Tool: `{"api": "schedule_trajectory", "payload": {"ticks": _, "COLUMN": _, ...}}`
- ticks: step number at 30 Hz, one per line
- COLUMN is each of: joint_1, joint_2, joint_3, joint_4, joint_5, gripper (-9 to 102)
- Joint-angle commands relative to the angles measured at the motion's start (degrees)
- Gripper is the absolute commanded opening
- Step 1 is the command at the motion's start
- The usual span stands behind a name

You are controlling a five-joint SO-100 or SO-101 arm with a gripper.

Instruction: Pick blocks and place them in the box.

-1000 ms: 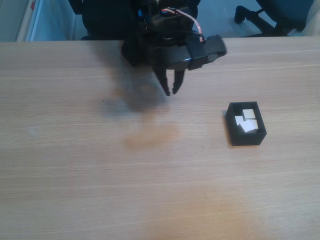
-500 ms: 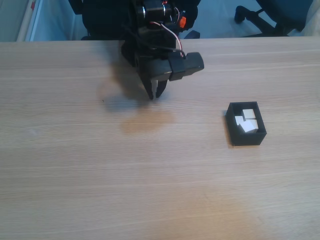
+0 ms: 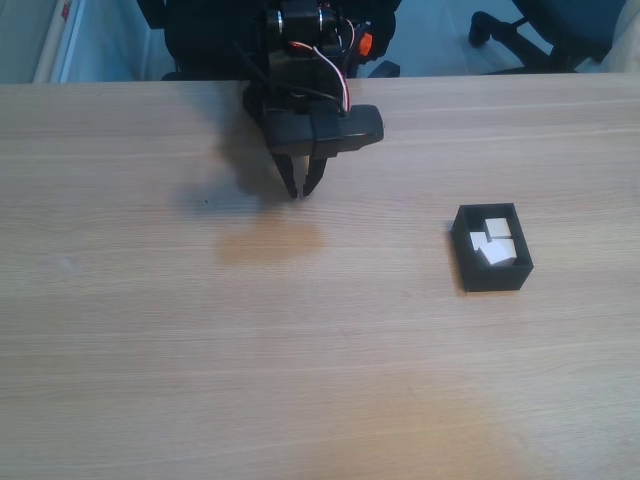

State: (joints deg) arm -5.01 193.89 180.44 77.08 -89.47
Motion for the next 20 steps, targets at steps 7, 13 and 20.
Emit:
{"api": "schedule_trajectory", "payload": {"ticks": 7, "joint_1": 0.2, "joint_2": 1.5, "joint_3": 3.5, "joint_4": 4.7, "joint_5": 2.8, "gripper": 0}}
{"api": "schedule_trajectory", "payload": {"ticks": 13, "joint_1": 0.2, "joint_2": 1.5, "joint_3": 3.5, "joint_4": 4.7, "joint_5": 2.8, "gripper": 3}}
{"api": "schedule_trajectory", "payload": {"ticks": 20, "joint_1": 0.2, "joint_2": 1.5, "joint_3": 3.5, "joint_4": 4.7, "joint_5": 2.8, "gripper": 5}}
